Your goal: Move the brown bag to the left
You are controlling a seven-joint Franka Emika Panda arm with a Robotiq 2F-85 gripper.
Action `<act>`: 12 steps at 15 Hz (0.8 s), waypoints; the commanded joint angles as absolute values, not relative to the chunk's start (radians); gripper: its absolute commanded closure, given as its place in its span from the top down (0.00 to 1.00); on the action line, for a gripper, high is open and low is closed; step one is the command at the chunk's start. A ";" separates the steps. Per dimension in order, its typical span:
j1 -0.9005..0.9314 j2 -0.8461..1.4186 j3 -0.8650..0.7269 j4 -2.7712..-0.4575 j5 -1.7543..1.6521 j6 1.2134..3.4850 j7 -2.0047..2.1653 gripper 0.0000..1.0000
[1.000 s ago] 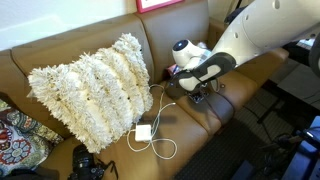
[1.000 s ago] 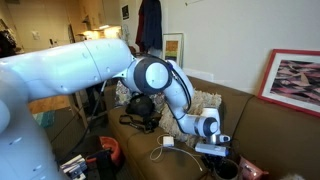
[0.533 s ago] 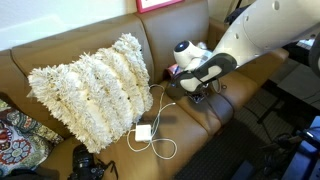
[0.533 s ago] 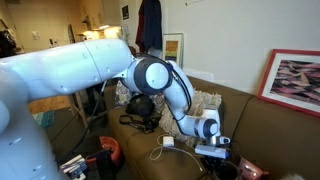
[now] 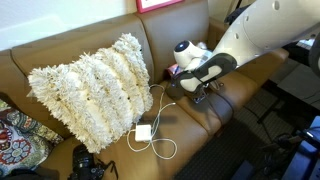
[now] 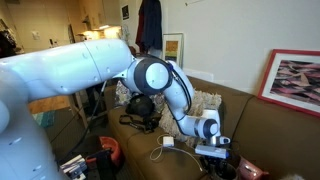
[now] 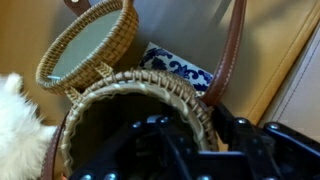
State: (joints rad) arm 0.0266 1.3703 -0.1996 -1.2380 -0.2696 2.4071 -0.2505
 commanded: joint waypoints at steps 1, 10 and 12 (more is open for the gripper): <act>0.013 1.357 -0.194 -1.249 -0.271 2.400 -0.278 0.77; 0.008 1.352 -0.199 -1.257 -0.271 2.409 -0.273 1.00; 0.010 1.350 -0.203 -1.260 -0.272 2.411 -0.268 1.00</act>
